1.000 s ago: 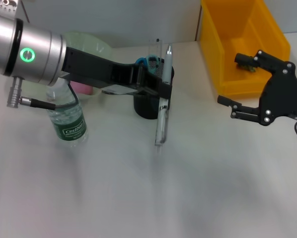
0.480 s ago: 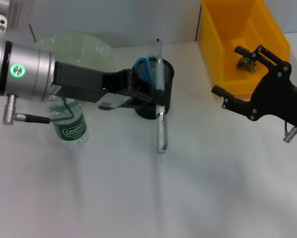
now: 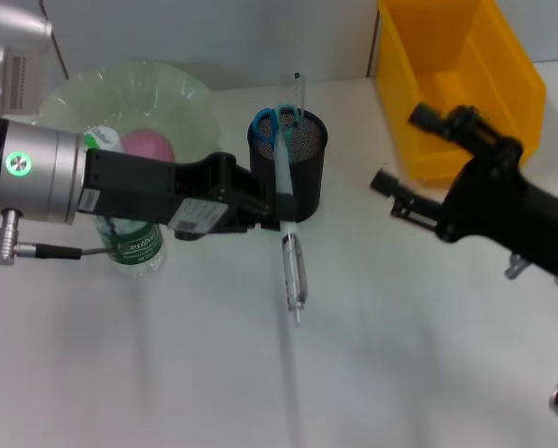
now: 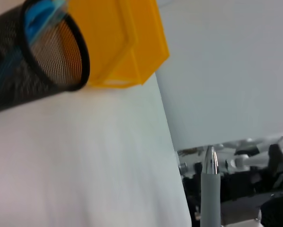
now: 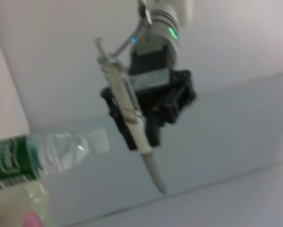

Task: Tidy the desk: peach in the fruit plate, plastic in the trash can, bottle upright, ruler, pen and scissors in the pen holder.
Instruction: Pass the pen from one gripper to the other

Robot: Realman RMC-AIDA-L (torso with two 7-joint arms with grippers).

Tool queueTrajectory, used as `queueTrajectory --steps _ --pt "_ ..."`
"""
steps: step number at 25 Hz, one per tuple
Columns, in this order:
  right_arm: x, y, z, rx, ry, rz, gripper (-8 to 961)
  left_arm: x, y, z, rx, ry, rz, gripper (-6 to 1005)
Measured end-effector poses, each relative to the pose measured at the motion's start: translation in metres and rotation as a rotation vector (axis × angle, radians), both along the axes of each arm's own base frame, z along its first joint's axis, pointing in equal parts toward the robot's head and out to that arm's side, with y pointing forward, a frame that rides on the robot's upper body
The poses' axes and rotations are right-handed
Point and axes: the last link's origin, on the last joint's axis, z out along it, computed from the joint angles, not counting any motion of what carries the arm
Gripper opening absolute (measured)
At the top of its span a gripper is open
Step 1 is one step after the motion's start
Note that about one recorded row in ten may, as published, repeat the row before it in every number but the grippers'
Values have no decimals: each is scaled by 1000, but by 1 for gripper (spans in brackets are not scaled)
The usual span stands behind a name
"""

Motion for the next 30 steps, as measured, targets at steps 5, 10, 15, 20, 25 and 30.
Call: queueTrajectory --steps 5,10,15,20,25,30 --pt "-5 -8 -14 -31 -52 70 808 0 -5 -2 -56 0 -10 168" --pt "-10 -15 -21 -54 -80 138 808 1 -11 -3 -101 3 -28 169" --pt "-12 -21 -27 -55 -108 189 808 1 -15 -5 -125 12 -46 171" --pt "-13 -24 -29 -43 -128 224 806 4 -20 -10 -162 29 -75 172" --pt "-14 -25 -30 -28 -134 242 807 5 -22 -12 -175 34 -86 174" --pt "-16 -27 -35 -52 -132 253 807 5 -23 -12 -183 36 -91 175"
